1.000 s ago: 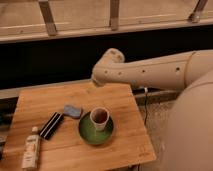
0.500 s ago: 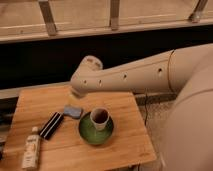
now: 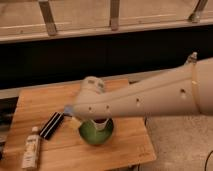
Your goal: Move the arm in a circular motion
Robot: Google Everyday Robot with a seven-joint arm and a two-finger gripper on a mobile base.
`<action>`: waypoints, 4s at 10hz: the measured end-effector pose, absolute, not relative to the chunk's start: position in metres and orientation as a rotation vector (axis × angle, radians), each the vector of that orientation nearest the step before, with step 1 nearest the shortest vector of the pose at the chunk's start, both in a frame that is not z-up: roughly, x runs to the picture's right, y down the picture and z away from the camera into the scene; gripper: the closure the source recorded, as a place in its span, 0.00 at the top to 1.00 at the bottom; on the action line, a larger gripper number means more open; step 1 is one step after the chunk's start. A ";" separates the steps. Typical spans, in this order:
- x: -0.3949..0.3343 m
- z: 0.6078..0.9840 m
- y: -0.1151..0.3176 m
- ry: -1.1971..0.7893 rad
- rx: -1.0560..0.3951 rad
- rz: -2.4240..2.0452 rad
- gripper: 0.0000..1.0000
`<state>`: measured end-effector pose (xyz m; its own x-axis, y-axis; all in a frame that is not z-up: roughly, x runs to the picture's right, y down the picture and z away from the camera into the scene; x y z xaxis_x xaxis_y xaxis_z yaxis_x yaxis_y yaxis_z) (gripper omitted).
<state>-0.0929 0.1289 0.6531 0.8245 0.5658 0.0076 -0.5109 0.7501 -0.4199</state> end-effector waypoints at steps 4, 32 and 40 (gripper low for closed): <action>0.003 0.649 0.149 0.008 -0.390 0.736 0.80; -0.231 0.690 0.088 -0.135 -0.433 0.331 0.80; -0.014 0.679 0.143 0.073 -0.402 0.728 0.80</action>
<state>-0.0143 0.1428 0.6794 0.7478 0.6323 -0.2026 -0.6599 0.6740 -0.3320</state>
